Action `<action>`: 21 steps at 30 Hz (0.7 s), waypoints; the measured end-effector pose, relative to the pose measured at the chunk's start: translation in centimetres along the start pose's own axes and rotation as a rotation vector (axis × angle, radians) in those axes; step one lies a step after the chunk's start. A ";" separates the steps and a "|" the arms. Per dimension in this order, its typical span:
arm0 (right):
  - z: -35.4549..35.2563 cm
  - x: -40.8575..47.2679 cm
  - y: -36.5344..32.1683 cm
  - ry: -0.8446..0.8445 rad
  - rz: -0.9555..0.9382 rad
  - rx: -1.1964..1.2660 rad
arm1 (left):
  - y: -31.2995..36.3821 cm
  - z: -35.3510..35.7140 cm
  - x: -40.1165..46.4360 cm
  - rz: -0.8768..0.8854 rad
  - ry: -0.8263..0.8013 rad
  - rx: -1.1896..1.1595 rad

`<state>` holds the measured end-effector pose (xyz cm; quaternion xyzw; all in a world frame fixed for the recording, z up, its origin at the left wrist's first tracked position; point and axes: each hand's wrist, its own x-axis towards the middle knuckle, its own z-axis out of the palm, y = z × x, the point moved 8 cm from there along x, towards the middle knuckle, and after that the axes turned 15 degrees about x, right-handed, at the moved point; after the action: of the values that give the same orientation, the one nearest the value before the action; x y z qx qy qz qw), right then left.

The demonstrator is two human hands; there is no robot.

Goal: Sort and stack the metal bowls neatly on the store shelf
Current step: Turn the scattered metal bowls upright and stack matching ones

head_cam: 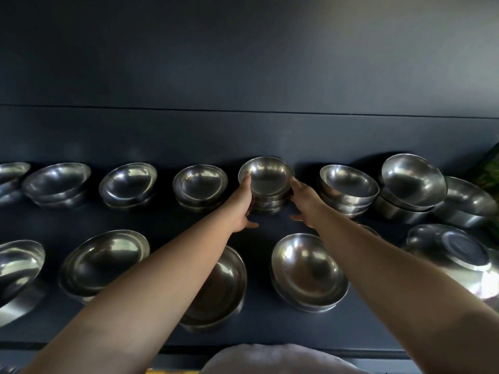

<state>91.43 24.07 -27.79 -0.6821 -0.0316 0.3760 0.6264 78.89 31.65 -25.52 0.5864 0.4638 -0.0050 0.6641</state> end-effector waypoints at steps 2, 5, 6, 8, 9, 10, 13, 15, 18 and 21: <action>0.1 -0.1 -0.1 0.001 0.000 0.012 | 0.0 -0.1 -0.1 0.000 0.005 -0.026; -0.2 -0.4 -0.7 0.020 -0.025 -0.006 | -0.1 -0.7 -0.3 0.013 0.027 -0.048; -0.5 -0.5 -0.9 0.033 -0.035 -0.016 | -0.1 -1.0 -0.5 0.020 0.036 -0.040; -1.4 -1.0 -1.5 0.060 -0.062 -0.055 | -0.1 -1.7 -0.6 0.036 0.054 -0.013; -1.9 -1.4 -1.9 0.067 -0.084 -0.088 | -0.3 -1.9 -0.8 0.040 0.061 0.001; -2.3 -1.8 -2.2 0.067 -0.107 -0.126 | -0.3 -2.1 -1.0 0.046 0.064 0.014; -3.9 -3.3 -2.5 0.062 -0.174 -0.170 | 0.0 -1.9 -2.3 0.113 0.054 0.166; -5.3 -4.8 -2.1 0.075 -0.184 -0.118 | 0.8 -1.2 -3.9 0.208 0.057 0.297; -8.7 -7.3 -0.9 0.176 -0.218 -0.110 | 2.2 0.8 -6.3 0.358 0.047 0.416; -11.8 -10.1 -0.3 0.275 -0.259 -0.227 | 2.6 4.0 -8.3 0.464 -0.014 0.504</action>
<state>90.83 9.17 -23.58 -0.7834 -0.0754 0.1901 0.5869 78.02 24.91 -18.86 0.8219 0.2977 0.0278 0.4849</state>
